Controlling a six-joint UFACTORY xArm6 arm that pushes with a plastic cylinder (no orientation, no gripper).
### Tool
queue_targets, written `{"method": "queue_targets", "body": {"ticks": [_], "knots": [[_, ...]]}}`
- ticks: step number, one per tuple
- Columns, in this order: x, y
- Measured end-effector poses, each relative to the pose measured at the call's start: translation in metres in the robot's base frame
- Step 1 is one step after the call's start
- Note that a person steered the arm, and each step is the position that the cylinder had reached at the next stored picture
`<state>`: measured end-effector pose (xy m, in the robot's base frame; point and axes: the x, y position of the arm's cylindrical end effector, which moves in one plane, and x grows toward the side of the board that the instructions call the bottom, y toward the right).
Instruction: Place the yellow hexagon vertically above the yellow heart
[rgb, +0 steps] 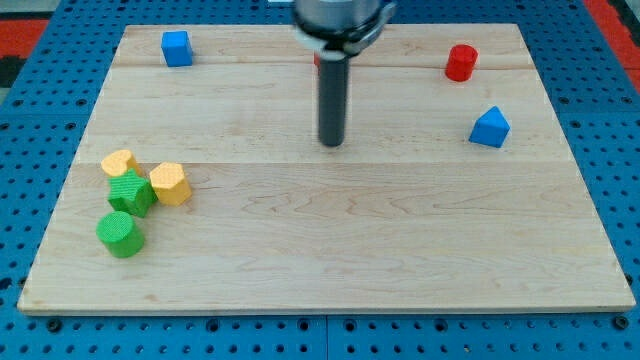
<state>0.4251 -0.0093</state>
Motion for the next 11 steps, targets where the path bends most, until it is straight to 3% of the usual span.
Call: {"method": "queue_targets", "body": {"ticks": [2,3,4,8,11], "knots": [[0.078,-0.034],[0.092,-0.095],[0.081,-0.145],[-0.016,-0.191],[-0.028,-0.203]]}}
